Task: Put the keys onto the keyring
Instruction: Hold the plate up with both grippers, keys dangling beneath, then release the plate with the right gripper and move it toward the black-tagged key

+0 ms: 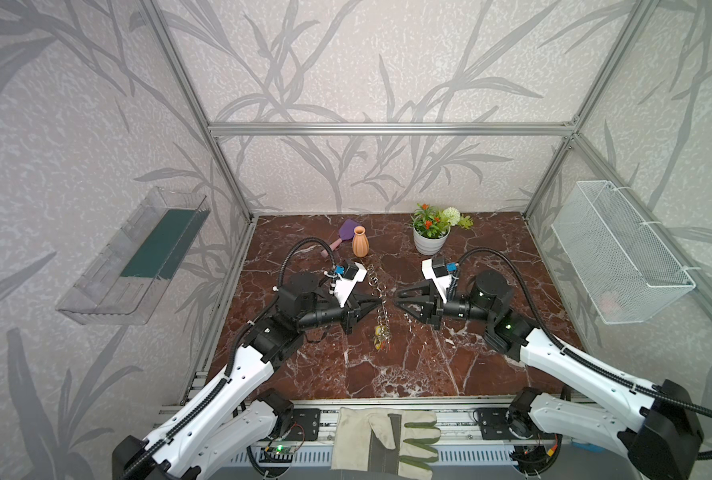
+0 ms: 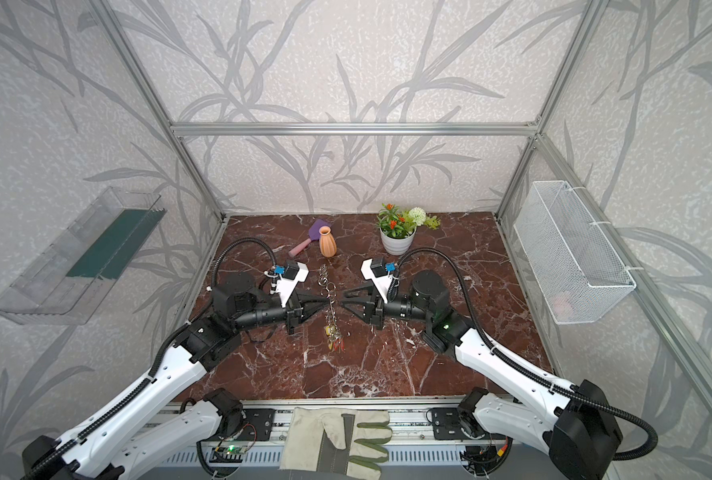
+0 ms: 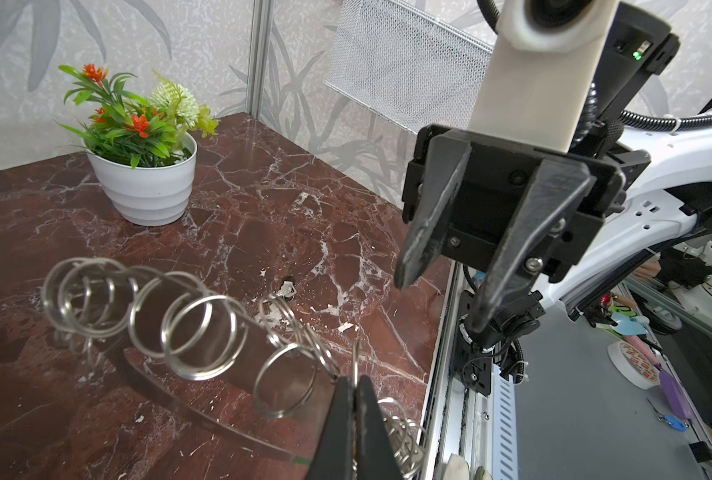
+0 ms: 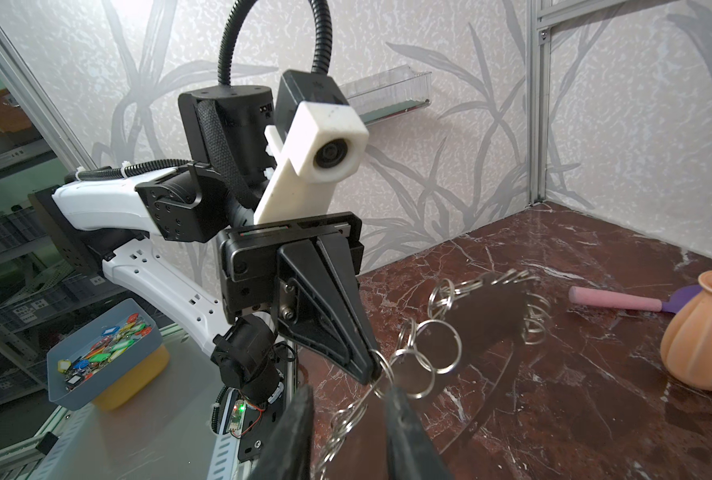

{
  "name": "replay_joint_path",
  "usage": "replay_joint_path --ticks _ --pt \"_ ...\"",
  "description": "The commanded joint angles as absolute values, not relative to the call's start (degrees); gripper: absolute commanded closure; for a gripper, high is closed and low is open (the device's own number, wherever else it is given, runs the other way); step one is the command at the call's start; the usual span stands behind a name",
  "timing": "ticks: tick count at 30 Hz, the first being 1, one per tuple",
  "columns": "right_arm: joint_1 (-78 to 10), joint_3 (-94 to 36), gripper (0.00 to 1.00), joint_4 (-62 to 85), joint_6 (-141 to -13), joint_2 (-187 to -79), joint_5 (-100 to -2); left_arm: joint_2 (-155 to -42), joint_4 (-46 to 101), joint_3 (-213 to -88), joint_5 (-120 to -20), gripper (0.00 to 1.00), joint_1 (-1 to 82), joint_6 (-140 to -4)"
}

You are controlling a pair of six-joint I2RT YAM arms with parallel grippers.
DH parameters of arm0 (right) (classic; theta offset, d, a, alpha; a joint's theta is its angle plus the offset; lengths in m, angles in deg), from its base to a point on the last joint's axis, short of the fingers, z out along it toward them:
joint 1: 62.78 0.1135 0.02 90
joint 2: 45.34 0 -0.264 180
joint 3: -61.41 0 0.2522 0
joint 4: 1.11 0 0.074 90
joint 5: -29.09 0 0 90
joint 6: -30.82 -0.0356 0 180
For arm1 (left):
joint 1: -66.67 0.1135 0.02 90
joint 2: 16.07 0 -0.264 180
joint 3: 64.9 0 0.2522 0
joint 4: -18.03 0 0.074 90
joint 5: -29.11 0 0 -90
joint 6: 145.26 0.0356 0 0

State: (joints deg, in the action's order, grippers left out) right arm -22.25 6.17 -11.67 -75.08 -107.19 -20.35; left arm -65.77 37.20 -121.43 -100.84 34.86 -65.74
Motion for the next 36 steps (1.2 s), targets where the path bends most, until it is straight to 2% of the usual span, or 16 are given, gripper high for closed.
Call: replay_joint_path --ticks 1,13,17,22,25,29,36 --pt "-22.44 4.58 0.67 -13.9 -75.48 -107.41 -20.28 -64.02 36.29 -120.99 -99.0 1.0 35.0 -64.57" --pt "-22.67 5.24 0.59 -11.67 -75.15 -105.91 -21.76 -64.25 39.03 -121.17 -96.33 1.0 35.02 -62.25" --pt "-26.88 7.23 0.59 -7.55 -79.07 -103.0 -25.62 -63.02 42.02 -121.43 -93.88 1.0 35.07 -60.68" --pt "-37.69 11.61 0.53 5.5 -85.36 -97.72 -36.05 -58.87 43.0 -119.03 -92.71 1.0 35.1 -60.0" --pt "-38.67 11.11 0.5 18.11 -84.24 -97.23 -50.4 -58.37 43.31 -118.62 -92.3 1.0 35.08 -59.51" --pt "-39.23 9.04 0.49 26.83 -84.19 -100.98 -60.55 -59.36 44.68 -119.5 -90.71 1.0 35.04 -58.52" --pt "-39.23 3.44 0.46 30.76 -78.55 -112.06 -61.02 -60.72 45.18 -120.19 -89.63 1.0 35.11 -59.58"
